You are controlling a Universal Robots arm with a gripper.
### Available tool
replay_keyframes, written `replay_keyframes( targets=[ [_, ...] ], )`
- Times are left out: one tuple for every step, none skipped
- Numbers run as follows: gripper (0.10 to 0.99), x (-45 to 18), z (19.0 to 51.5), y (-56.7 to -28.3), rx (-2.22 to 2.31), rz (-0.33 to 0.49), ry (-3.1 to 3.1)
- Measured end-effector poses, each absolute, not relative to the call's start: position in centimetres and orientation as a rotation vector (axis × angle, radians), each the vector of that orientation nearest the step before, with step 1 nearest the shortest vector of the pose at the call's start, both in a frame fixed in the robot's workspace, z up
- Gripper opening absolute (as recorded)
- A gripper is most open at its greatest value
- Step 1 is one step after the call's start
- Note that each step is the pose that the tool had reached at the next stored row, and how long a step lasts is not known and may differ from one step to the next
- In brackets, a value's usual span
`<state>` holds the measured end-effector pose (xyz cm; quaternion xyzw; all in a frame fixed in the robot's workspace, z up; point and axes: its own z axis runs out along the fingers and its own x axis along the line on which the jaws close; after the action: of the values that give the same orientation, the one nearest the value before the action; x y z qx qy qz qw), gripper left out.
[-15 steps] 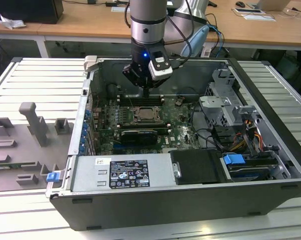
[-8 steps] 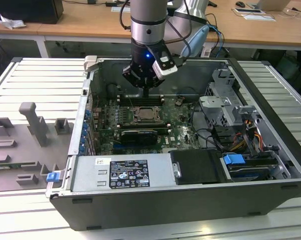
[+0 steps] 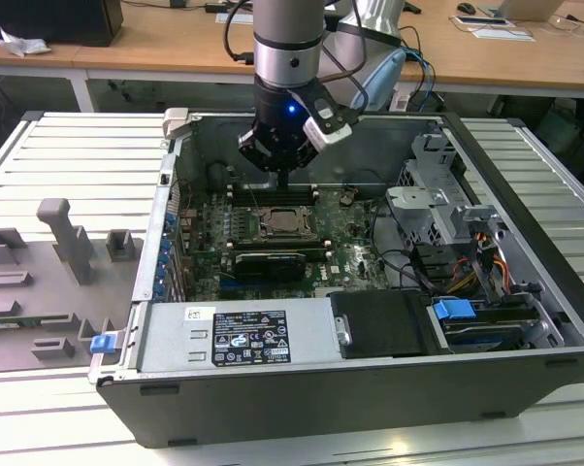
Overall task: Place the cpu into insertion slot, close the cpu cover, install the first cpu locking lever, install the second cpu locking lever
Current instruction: 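Install the first cpu locking lever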
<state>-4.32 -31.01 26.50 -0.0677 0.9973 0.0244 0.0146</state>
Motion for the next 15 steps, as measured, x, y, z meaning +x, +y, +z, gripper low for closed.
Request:
replay_keyframes(
  targets=[
    [0.106,-4.3,26.5,-31.0,-0.228,0.076,3.103],
    [0.106,-4.3,26.5,-31.0,-0.248,0.076,3.102],
    [0.106,-4.4,26.5,-31.0,-0.26,0.076,3.101],
    [0.106,-4.4,26.5,-31.0,-0.266,0.077,3.101],
    [0.106,-4.4,26.5,-31.0,-0.269,0.077,3.101],
    [0.106,-4.4,26.5,-31.0,-0.271,0.077,3.101],
    [0.106,-4.5,26.4,-31.0,-0.275,0.077,3.1],
    [0.106,-4.6,26.4,-31.0,-0.277,0.077,3.1],
    [0.106,-4.7,26.4,-31.0,-0.278,0.077,3.1],
    [0.106,-4.9,26.4,-31.0,-0.278,0.077,3.1],
    [0.106,-5.0,26.4,-31.0,-0.279,0.077,3.1],
    [0.106,-5.1,26.4,-31.0,-0.279,0.077,3.1],
    [0.106,-5.4,26.4,-31.0,-0.279,0.077,3.1],
    [0.106,-5.7,26.4,-31.0,-0.279,0.077,3.1],
    [0.106,-5.9,26.4,-31.0,-0.279,0.077,3.1]
  ],
)
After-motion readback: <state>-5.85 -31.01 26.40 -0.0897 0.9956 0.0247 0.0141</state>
